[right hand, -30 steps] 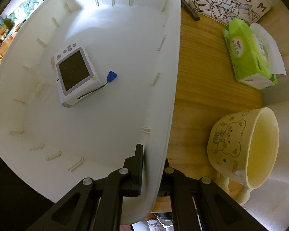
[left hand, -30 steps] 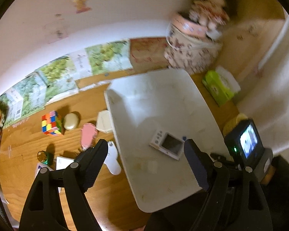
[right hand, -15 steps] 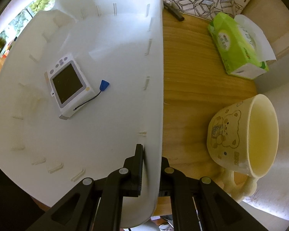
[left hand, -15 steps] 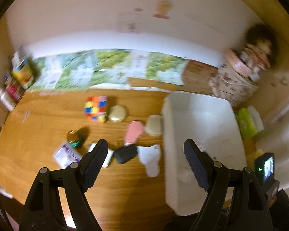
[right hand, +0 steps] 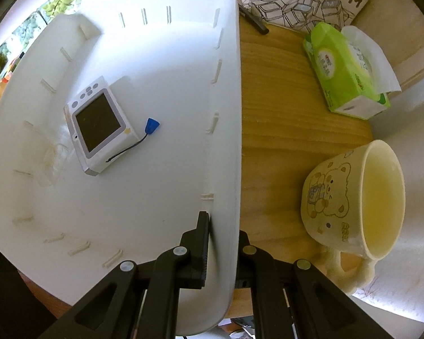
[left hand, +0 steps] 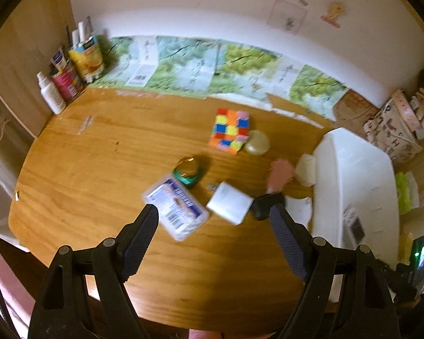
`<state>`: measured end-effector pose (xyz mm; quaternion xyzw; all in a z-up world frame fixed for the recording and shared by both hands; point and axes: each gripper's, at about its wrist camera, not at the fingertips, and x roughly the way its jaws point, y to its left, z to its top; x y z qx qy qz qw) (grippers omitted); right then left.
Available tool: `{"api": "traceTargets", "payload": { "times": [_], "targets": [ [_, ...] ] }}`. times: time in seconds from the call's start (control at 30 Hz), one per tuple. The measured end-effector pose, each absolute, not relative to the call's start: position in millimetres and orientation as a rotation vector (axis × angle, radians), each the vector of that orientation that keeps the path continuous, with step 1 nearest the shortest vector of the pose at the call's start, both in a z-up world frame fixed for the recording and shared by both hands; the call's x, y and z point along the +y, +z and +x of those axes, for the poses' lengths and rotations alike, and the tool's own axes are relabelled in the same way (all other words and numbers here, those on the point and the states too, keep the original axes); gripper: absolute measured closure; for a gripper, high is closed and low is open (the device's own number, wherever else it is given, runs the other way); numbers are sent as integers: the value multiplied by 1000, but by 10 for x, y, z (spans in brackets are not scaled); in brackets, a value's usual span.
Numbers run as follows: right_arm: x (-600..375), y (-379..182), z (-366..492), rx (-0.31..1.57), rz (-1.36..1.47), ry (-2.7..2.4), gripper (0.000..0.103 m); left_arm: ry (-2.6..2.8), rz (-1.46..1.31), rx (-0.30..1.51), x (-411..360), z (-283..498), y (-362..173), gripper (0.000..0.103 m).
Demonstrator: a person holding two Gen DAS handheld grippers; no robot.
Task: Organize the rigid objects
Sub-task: 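Move the left gripper back over the desk toward the clear labeled box, then close the left gripper around the clear labeled plastic box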
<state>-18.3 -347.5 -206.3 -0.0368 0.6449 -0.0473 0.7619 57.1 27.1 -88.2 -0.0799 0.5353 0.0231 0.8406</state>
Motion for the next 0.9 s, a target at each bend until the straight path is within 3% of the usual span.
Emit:
{"api": "traceTargets", "payload": {
  "times": [0.33,0.9],
  "targets": [
    [-3441,-2035,-313,1373,-48,-123,95,86,-210,1327,683,634,-1236,20],
    [-3550,-1974,-257,1392,-2,-170,94,237,-651,1511,1138,868,-1901,17]
  ]
}}
